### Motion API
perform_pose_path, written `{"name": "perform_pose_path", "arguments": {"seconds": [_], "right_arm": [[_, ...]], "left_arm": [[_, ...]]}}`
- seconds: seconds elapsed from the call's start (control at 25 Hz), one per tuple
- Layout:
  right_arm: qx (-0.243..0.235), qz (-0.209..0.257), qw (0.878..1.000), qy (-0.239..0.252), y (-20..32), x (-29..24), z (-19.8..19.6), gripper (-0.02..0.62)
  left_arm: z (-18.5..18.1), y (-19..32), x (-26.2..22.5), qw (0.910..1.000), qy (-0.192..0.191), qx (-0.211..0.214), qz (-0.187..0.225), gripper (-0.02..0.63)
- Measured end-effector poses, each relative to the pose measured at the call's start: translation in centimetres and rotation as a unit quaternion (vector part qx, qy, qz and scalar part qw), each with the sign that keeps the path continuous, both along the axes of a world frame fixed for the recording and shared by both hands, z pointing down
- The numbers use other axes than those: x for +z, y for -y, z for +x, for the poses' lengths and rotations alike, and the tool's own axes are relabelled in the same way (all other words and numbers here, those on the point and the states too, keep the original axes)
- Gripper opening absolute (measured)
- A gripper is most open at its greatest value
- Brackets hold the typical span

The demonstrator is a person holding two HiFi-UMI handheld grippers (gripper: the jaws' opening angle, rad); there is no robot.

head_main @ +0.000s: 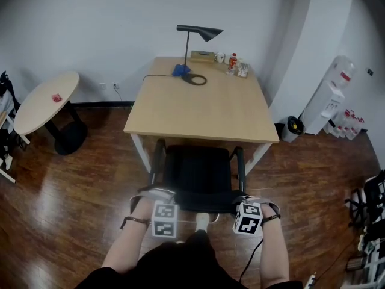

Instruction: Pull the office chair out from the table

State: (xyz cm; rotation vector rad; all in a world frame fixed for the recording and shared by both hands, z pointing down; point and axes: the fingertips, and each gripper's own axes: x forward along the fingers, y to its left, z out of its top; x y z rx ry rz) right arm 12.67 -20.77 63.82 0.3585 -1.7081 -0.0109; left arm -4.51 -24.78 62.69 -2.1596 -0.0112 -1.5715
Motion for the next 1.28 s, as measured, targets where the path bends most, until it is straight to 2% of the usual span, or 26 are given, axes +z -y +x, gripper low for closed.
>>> {"name": "perform_pose_path", "arguments": {"seconds": [0.4, 1.28], "right_arm": [[0.004, -0.008, 1.000, 0.002, -3.7, 0.1, -0.4, 0.091], [-0.010, -0.027, 1.000, 0.004, -9.3, 0.0, -1.1, 0.092]], "left_arm": [[-0.4, -3.7, 0.1, 1.0000, 0.006, 0.007, 0.000, 0.072], [-1.1, -9.3, 0.1, 0.9998, 0.008, -0.013, -0.015, 0.074]]}}
